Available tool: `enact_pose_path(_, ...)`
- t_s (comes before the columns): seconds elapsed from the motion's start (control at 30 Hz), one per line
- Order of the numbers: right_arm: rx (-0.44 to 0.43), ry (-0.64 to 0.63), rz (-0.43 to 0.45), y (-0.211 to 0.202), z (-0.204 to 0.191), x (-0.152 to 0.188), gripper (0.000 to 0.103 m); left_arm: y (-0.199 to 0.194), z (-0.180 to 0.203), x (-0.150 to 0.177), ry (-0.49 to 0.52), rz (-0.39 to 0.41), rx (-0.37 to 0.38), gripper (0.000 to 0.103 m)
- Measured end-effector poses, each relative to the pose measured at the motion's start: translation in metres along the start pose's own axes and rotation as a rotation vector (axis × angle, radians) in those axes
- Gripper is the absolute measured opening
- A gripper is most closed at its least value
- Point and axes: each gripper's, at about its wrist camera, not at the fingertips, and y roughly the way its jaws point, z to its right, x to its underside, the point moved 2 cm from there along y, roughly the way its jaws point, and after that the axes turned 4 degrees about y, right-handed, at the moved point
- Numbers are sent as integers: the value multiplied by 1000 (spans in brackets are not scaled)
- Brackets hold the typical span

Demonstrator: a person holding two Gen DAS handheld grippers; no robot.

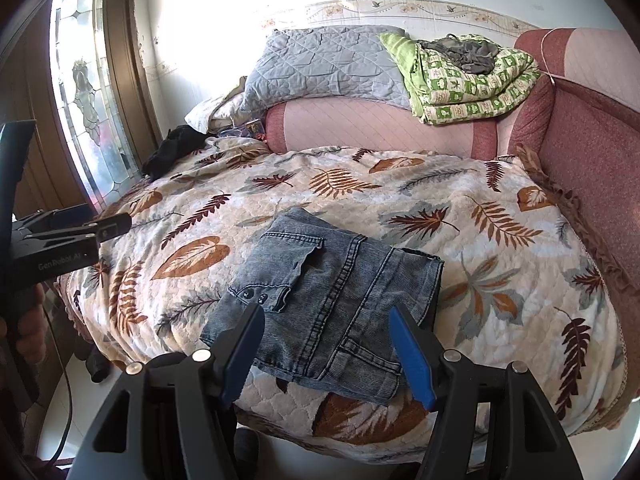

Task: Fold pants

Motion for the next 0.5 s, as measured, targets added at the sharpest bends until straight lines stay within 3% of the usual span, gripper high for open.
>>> enact_pose_path(0.5,10,27,-25,11,9,3,68,10,4,1,10,-21,-2,80)
